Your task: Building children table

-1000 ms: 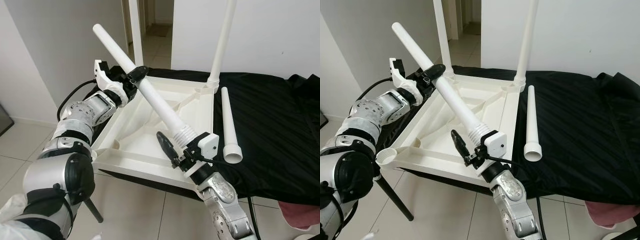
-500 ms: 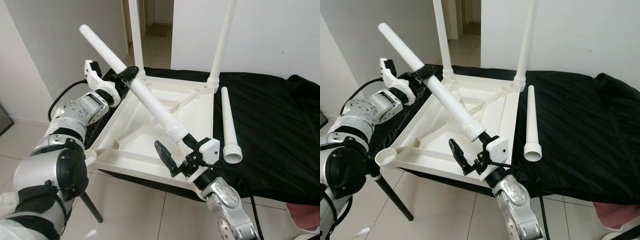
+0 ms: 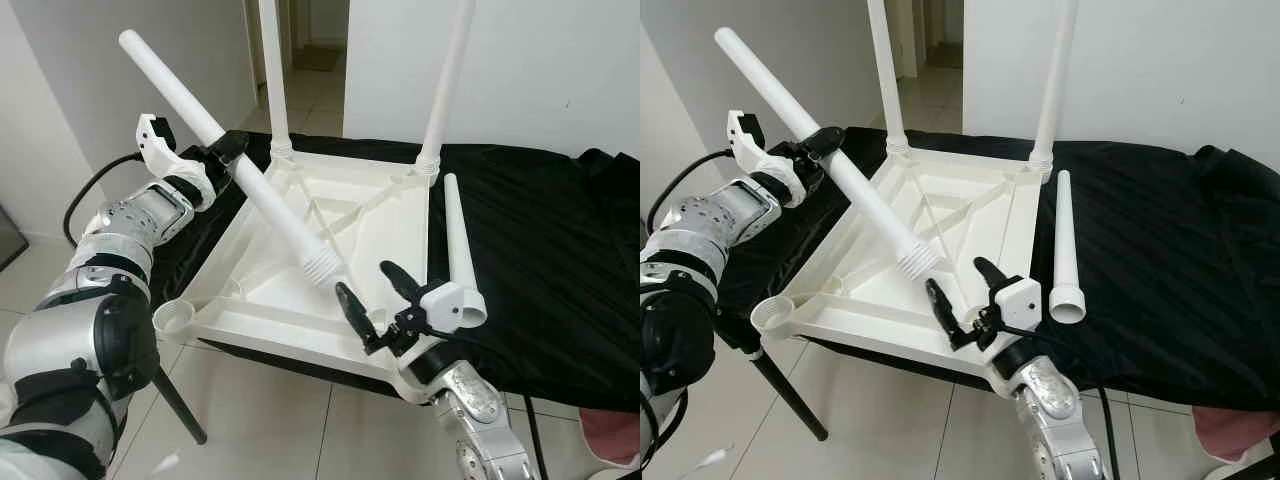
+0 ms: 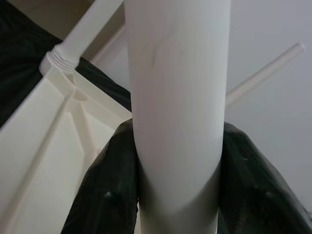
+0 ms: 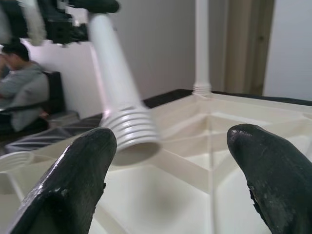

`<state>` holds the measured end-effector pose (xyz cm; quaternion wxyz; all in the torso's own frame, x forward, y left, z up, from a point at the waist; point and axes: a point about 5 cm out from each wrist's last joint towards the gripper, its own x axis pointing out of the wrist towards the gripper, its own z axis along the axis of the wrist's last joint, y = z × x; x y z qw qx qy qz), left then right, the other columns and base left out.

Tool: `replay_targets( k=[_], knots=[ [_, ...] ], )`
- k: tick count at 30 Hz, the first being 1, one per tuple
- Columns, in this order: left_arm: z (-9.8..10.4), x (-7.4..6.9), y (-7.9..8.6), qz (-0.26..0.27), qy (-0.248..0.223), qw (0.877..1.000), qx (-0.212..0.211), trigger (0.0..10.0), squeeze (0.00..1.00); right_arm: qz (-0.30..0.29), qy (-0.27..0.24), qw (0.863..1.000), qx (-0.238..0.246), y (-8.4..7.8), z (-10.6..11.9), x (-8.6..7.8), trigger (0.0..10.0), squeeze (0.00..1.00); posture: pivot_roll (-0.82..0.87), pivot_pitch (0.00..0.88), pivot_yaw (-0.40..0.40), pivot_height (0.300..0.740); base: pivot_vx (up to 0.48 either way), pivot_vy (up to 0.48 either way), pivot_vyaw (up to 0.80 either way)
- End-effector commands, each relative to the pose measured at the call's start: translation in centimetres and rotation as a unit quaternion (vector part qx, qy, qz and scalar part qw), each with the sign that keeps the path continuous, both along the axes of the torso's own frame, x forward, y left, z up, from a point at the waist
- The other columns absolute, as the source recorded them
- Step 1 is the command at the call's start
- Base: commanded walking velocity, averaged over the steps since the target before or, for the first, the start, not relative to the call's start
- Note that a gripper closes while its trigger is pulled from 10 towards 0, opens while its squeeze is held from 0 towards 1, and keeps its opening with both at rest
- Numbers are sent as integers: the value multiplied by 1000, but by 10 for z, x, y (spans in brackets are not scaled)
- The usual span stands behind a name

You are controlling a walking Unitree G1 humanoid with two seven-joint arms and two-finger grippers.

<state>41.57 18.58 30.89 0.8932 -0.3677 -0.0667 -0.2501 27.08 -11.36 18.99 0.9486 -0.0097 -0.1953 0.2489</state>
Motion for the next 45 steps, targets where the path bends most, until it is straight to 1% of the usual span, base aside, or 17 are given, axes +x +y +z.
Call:
replay_targets(
  k=[1, 2, 4, 6, 9, 11, 13, 15, 18, 23, 26, 31, 32, 35, 38, 39, 45],
  knots=[
    [2, -3, 4, -18, -40, 999, 20, 10000, 0, -4, 0, 1000, -8, 1, 3, 0, 10000, 0, -53, 116, 82, 740, 0, 0, 0],
    [2, -5, 2, -21, -61, 997, 45, 10000, 0, -17, 20, 1000, -12, 0, 3, 4, 10000, 0, -47, 116, 79, 740, 0, 0, 0],
    [2, -5, 2, -21, -61, 997, 45, 10000, 0, -17, 20, 1000, -12, 0, 3, 4, 10000, 0, -47, 116, 79, 740, 0, 0, 0],
    [11, -9, -9, -34, -128, 988, 79, 10000, 0, 1, 52, 998, -22, 4, 6, 9, 10000, 0, -42, 115, 75, 740, 0, 0, 0],
    [15, -12, -13, -41, -152, 984, 86, 10000, 0, 12, 62, 998, -25, 6, 7, 10, 10000, 0, -42, 115, 75, 740, 0, 0, 0],
    [23, -17, -27, -50, -197, 972, 121, 10000, 0, 32, 82, 996, -28, 10, 18, 14, 10000, 0, -31, 111, 60, 740, 0, 0, 0],
    [26, -21, -36, -56, -218, 964, 145, 10000, 0, 39, 94, 994, -31, 12, 24, 17, 10000, 0, -29, 110, 58, 740, 0, 0, 0],
    [26, -21, -36, -56, -218, 964, 145, 10000, 0, 39, 94, 994, -31, 12, 24, 17, 10000, 0, -29, 110, 58, 740, 0, 0, 0],
    [30, -28, -53, -72, -245, 952, 165, 10000, 0, 51, 80, 994, -47, 16, 36, 26, 10000, 0, -18, 103, 43, 740, 0, 0, 0],
    [30, -35, -67, -85, -261, 947, 168, 10000, 0, 54, 60, 994, -71, 20, 45, 34, 10000, 0, -15, 99, 35, 740, 0, 0, 0],
    [33, -43, -84, -95, -276, 943, 162, 10000, 0, 56, 42, 993, -95, 26, 53, 42, 10000, 0, -1, 94, 19, 740, 0, 0, 0],
    [40, -54, -104, -111, -298, 936, 151, 10000, 0, 54, 49, 990, -124, 32, 54, 53, 10000, 0, 13, 89, -1, 740, 0, 0, 0],
    [40, -54, -104, -111, -298, 936, 151, 10000, 0, 54, 49, 990, -124, 32, 54, 53, 10000, 0, 13, 89, -1, 740, 0, 0, 0],
    [43, -62, -116, -119, -311, 931, 151, 10000, 0, 39, 45, 989, -134, 34, 56, 65, 10000, 0, 18, 85, -11, 740, 0, 0, 0],
    [45, -65, -119, -124, -314, 930, 146, 10000, 0, 36, 42, 989, -136, 35, 57, 68, 10000, 0, 18, 85, -11, 740, 0, 0, 0],
    [45, -71, -126, -131, -320, 927, 144, 10000, 0, 27, 38, 988, -146, 37, 58, 76, 10000, 0, 21, 83, -17, 740, 0, 0, 0],
    [44, -77, -133, -140, -326, 923, 148, 10000, 0, 13, 30, 987, -160, 39, 62, 85, 10000, 0, 23, 83, -19, 740, 0, 0, 0]
  ],
)
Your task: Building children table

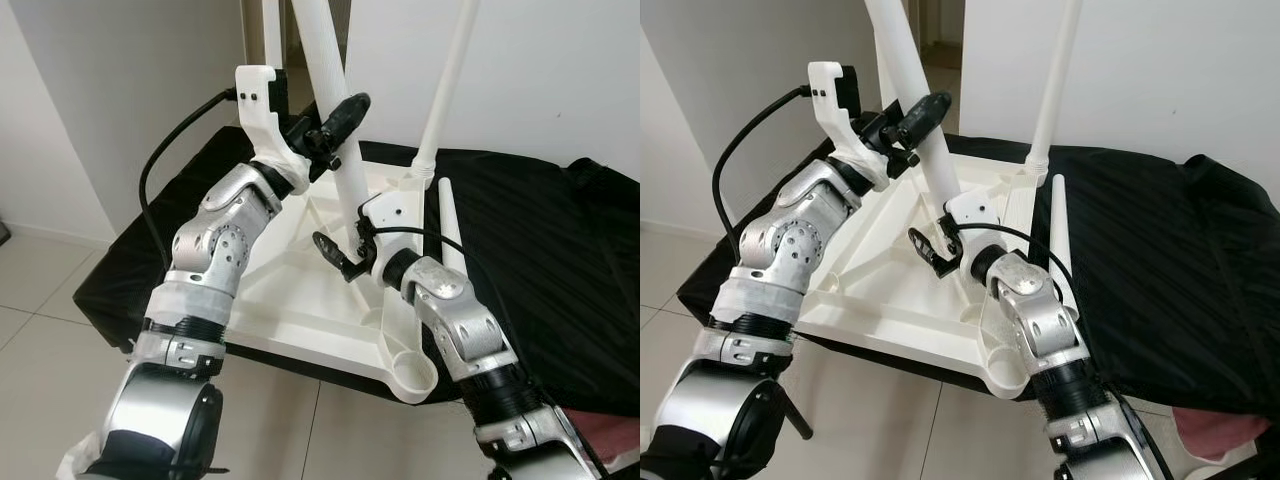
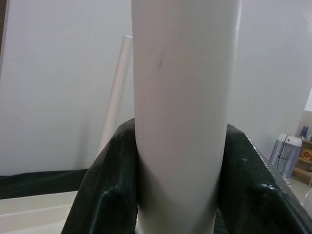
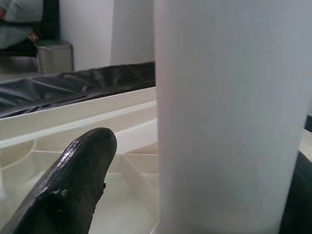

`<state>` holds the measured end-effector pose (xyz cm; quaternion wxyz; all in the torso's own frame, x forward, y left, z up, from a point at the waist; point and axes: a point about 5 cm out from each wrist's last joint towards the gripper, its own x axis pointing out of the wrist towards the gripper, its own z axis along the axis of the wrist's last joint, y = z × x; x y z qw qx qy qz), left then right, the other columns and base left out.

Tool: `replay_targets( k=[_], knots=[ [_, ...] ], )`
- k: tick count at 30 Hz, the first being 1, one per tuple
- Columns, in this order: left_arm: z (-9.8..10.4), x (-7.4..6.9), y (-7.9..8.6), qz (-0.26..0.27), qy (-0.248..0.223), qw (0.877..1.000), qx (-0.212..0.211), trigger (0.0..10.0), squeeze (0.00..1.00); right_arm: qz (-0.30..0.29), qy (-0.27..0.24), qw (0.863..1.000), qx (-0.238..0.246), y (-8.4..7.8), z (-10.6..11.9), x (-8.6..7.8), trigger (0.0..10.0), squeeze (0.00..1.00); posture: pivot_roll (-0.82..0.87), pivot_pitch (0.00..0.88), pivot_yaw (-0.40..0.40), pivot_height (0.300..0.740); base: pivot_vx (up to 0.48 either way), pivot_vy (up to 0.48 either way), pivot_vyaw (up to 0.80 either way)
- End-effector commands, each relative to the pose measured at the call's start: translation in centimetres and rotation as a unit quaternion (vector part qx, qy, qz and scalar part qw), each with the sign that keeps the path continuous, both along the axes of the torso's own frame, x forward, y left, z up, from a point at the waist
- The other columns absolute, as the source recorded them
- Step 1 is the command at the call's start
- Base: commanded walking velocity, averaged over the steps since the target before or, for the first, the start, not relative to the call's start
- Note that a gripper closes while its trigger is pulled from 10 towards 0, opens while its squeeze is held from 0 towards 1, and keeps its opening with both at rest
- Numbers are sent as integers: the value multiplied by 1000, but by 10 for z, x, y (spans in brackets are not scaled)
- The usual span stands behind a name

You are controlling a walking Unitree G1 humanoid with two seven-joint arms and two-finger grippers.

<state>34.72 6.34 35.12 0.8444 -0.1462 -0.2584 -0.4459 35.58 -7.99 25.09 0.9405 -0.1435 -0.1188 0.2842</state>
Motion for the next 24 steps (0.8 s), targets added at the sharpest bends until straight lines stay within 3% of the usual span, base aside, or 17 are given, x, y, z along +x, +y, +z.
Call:
replay_targets(
  k=[1, 4, 5, 7, 8, 9, 10, 11, 24],
  knots=[
    [2, -10, -13, -43, -23, 999, 13, 10000, 0, 2, -10, 1000, -11, 7, 3, 3, 10000, 0, 24, 83, -20, 740, 0, 0, 0],
    [2, -10, -14, -44, -24, 999, 13, 10000, 0, -1, -12, 1000, -12, 7, 4, 4, 10000, 0, 25, 84, -21, 740, 0, 0, 0],
    [2, -10, -14, -45, -24, 999, 13, 10000, 0, -3, -12, 1000, -12, 8, 4, 5, 8706, 0, 24, 85, -21, 740, 0, 0, 0],
    [2, -11, -15, -45, -23, 999, 13, 10000, 0, -3, -15, 1000, -13, 8, 5, 6, 8706, 0, 23, 85, -20, 740, 0, 0, 0],
    [1, -10, -16, -46, -23, 999, 17, 10000, 0, -5, -20, 1000, -15, 9, 6, 6, 4706, 0, 21, 88, -16, 740, 0, 0, 0],
    [1, -10, -16, -46, -23, 999, 17, 10000, 0, -5, -20, 1000, -15, 9, 6, 6, 4706, 0, 21, 88, -16, 740, 0, 0, 0],
    [-1, -11, -17, -48, -21, 998, 21, 10000, 0, -5, -25, 999, -19, 9, 7, 6, 8863, 0, 18, 89, -13, 740, 0, 0, 0],
    [-2, -11, -19, -51, -21, 998, 26, 10000, 0, -5, -30, 999, -23, 9, 8, 6, 10000, 0, 17, 89, -12, 740, 0, 0, 0],
    [-11, -15, -31, -63, -21, 997, 48, 10000, 0, -11, -30, 999, -27, 9, 8, 6, 10000, 0, 12, 92, 3, 740, 0, 0, 0]
  ],
)
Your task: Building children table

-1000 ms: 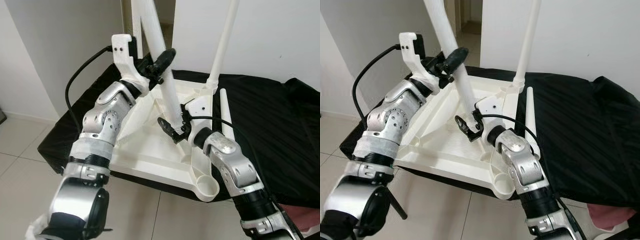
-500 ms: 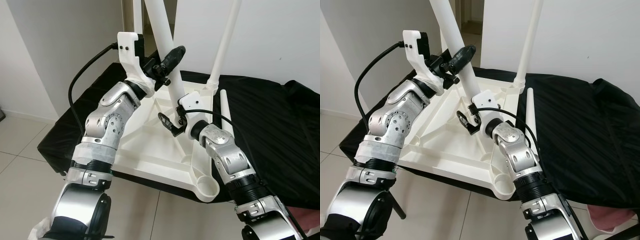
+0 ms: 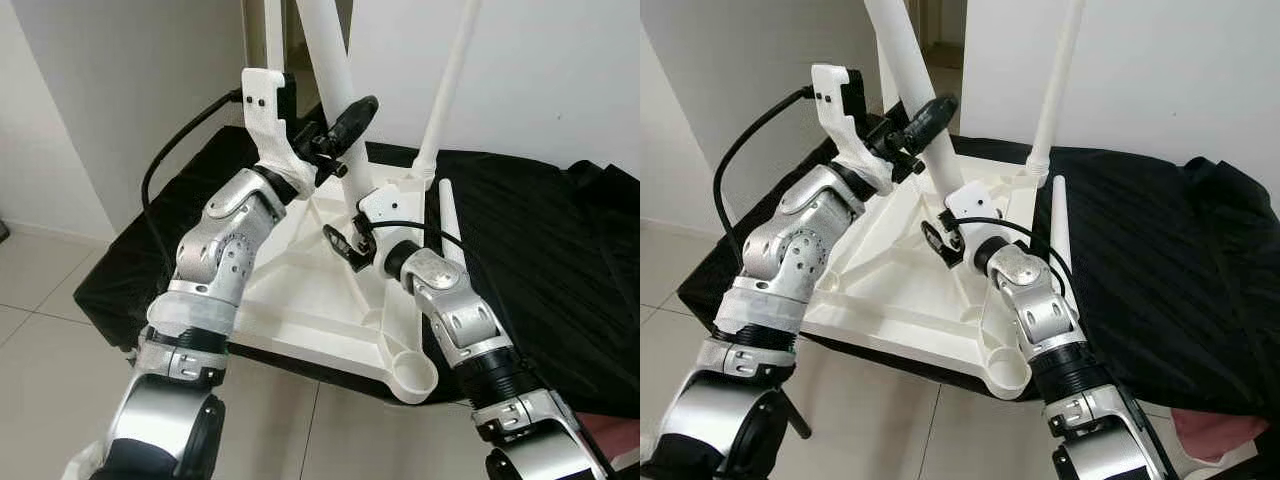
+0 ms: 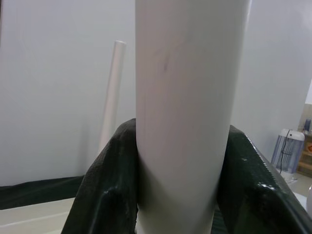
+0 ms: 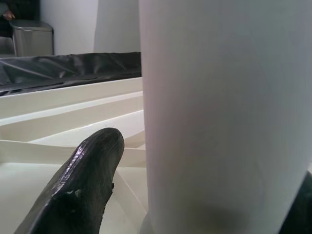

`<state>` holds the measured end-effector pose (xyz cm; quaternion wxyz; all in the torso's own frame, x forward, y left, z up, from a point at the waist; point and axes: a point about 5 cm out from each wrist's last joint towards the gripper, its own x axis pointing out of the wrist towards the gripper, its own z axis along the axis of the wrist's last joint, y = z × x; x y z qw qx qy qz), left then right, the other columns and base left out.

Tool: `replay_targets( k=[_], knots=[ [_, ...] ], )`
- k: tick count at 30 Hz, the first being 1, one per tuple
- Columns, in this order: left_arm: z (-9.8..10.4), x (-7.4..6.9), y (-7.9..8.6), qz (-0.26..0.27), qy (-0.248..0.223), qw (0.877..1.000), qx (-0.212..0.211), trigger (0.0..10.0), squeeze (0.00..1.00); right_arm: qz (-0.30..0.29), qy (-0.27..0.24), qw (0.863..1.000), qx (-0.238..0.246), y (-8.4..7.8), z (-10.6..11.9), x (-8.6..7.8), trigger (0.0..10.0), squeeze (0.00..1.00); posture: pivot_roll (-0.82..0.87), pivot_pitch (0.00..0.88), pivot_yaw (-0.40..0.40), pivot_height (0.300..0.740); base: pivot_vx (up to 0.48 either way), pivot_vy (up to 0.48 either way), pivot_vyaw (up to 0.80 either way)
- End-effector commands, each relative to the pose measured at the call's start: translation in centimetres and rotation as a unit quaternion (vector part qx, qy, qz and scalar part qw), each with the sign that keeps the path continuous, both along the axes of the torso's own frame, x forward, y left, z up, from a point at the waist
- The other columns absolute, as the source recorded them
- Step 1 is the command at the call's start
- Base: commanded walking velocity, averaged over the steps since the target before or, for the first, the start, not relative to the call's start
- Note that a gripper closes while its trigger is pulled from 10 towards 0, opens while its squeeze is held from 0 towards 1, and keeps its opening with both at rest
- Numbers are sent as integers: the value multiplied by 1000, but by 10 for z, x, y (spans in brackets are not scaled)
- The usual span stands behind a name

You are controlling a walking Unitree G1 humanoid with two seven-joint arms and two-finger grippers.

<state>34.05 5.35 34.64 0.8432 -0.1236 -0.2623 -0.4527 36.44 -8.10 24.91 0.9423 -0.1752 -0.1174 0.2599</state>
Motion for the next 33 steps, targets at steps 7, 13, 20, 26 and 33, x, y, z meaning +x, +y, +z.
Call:
replay_targets(
  k=[7, 13, 20, 26, 33],
  knots=[
    [-6, -8, -20, -59, -12, 997, 42, 10000, 0, 18, -3, 1000, -13, 11, 5, -3, 10000, 0, 8, 93, 9, 740, 0, 0, 0],
    [-3, -4, -14, -49, -14, 998, 42, 10000, 0, 13, 11, 1000, -22, 9, -2, -3, 10000, 1000, 9, 92, 10, 740, 0, 0, 0],
    [-3, -4, -14, -49, -14, 998, 43, 10000, 0, 9, 1, 1000, -19, 9, 4, -4, 10000, 0, 4, 94, 12, 740, 0, 0, 0],
    [-9, -2, -14, -43, -13, 998, 54, 10000, 0, 21, 2, 1000, 4, 11, 15, -10, 10000, 0, 2, 93, 12, 740, 0, 0, 0],
    [-9, 2, -8, -32, -13, 998, 57, 10000, 0, 16, 14, 1000, 13, 6, 15, -11, 10000, 0, -2, 91, 14, 740, 0, 0, 0]
  ],
)
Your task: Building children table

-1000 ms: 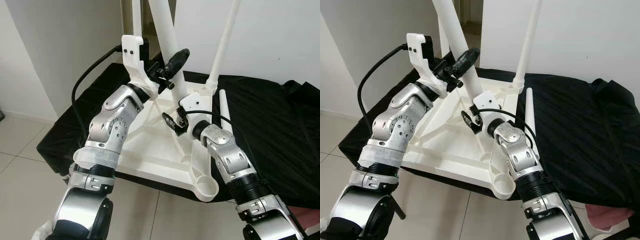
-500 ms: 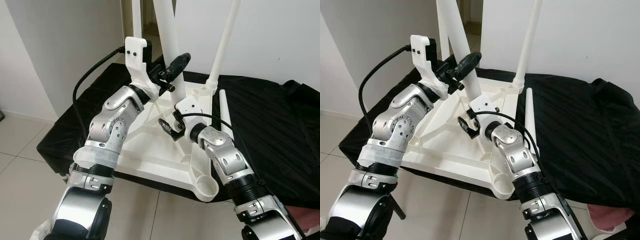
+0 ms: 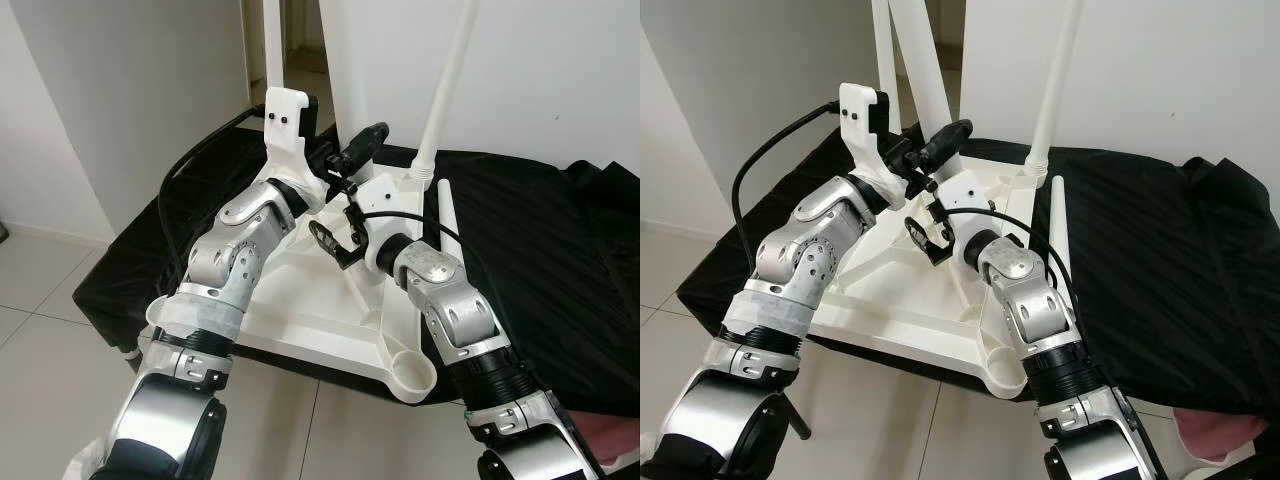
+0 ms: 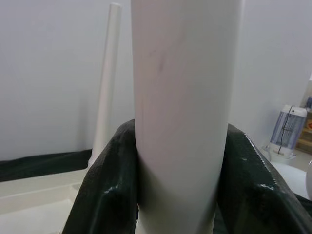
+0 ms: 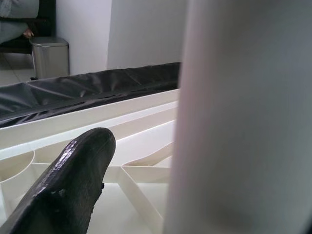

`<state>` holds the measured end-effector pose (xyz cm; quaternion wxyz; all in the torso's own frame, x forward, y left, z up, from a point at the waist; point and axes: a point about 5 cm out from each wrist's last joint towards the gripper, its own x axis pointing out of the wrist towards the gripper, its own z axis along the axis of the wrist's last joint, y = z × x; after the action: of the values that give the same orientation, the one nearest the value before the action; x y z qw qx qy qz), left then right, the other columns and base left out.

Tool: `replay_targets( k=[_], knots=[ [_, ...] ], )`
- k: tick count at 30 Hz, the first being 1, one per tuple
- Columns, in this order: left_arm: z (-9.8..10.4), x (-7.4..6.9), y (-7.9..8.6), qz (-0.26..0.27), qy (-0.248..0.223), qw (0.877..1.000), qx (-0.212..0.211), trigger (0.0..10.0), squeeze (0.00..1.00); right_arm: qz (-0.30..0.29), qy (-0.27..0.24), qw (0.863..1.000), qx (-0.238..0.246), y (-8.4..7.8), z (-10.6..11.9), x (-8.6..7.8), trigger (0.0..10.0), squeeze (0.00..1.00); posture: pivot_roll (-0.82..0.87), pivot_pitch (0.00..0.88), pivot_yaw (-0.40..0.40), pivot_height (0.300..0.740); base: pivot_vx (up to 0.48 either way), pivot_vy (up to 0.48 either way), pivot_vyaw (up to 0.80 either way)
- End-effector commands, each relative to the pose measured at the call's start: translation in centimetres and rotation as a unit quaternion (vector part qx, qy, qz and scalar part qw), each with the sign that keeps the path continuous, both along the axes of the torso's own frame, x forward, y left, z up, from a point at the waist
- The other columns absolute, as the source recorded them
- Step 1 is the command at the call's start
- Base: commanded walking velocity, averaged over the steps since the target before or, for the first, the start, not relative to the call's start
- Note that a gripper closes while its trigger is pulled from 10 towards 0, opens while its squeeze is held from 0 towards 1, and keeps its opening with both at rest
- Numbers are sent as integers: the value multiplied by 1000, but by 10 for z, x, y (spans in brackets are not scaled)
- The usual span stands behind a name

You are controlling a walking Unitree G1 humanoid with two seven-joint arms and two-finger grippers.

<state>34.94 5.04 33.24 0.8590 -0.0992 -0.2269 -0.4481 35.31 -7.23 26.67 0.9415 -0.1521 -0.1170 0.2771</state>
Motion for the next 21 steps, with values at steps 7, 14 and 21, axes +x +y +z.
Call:
replay_targets(
  k=[7, 14, 21],
  knots=[
    [5, -7, -5, -48, -34, 998, 19, 10000, 0, -17, 32, 999, -16, -4, -16, 2, 10000, 0, -2, 87, 14, 740, 0, 0, 0],
    [5, -7, -6, -49, -38, 998, 21, 10000, 0, -29, 53, 997, -36, -6, -29, 3, 10000, 0, 2, 80, 14, 740, 0, 0, 0],
    [7, -8, -8, -54, -41, 997, 20, 10000, 0, -35, 72, 996, -50, -7, -39, 4, 10000, 0, 3, 72, 17, 740, 0, 0, 0]
  ],
)
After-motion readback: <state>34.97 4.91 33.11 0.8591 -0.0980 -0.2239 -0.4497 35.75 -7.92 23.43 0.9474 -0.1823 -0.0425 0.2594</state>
